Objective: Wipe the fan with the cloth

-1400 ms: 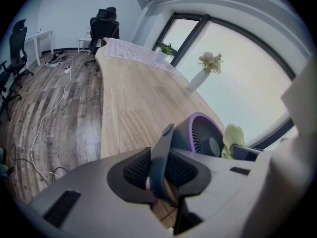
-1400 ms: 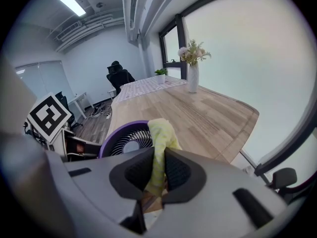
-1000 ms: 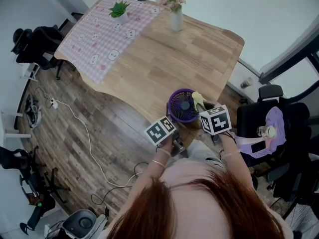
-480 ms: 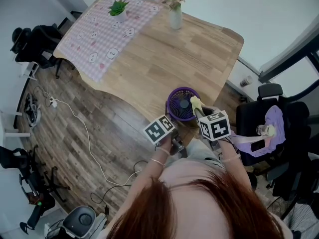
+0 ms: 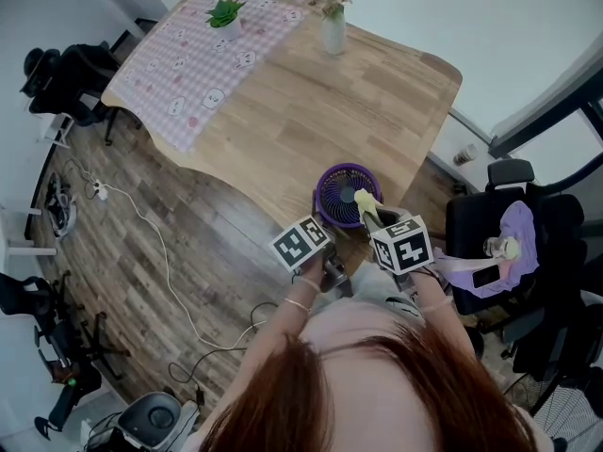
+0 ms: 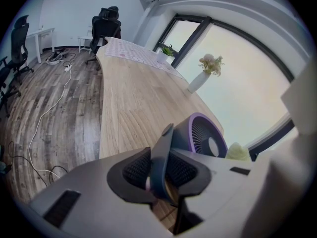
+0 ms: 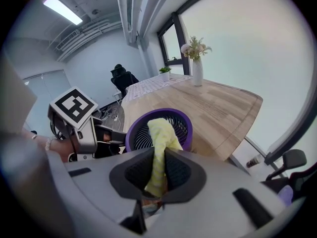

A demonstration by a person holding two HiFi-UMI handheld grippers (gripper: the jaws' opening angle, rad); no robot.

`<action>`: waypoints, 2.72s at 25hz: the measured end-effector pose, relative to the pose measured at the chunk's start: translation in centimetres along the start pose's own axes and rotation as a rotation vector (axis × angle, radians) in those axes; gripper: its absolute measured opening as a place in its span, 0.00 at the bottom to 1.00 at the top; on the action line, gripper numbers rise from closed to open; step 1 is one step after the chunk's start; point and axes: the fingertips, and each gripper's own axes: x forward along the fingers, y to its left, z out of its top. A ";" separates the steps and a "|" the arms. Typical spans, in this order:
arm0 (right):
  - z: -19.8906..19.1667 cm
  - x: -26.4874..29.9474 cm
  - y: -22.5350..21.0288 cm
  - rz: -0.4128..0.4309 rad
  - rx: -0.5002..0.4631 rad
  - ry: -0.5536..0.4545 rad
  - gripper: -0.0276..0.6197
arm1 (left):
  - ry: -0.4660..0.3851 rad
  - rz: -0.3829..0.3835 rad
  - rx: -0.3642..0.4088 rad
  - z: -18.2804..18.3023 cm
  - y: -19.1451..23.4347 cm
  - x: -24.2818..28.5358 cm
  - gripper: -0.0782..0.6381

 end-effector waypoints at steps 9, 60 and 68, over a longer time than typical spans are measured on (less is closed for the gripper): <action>-0.4 0.3 1.7 0.065 -0.016 0.022 0.11 | -0.001 0.003 -0.002 0.0 0.1 0.1 0.24; 2.0 4.8 8.5 0.251 -0.376 0.187 0.11 | 0.046 -0.108 0.057 0.0 -0.2 0.2 0.24; 2.5 5.4 8.6 0.250 -0.385 0.194 0.11 | 0.047 -0.124 0.070 -0.1 -0.3 0.2 0.24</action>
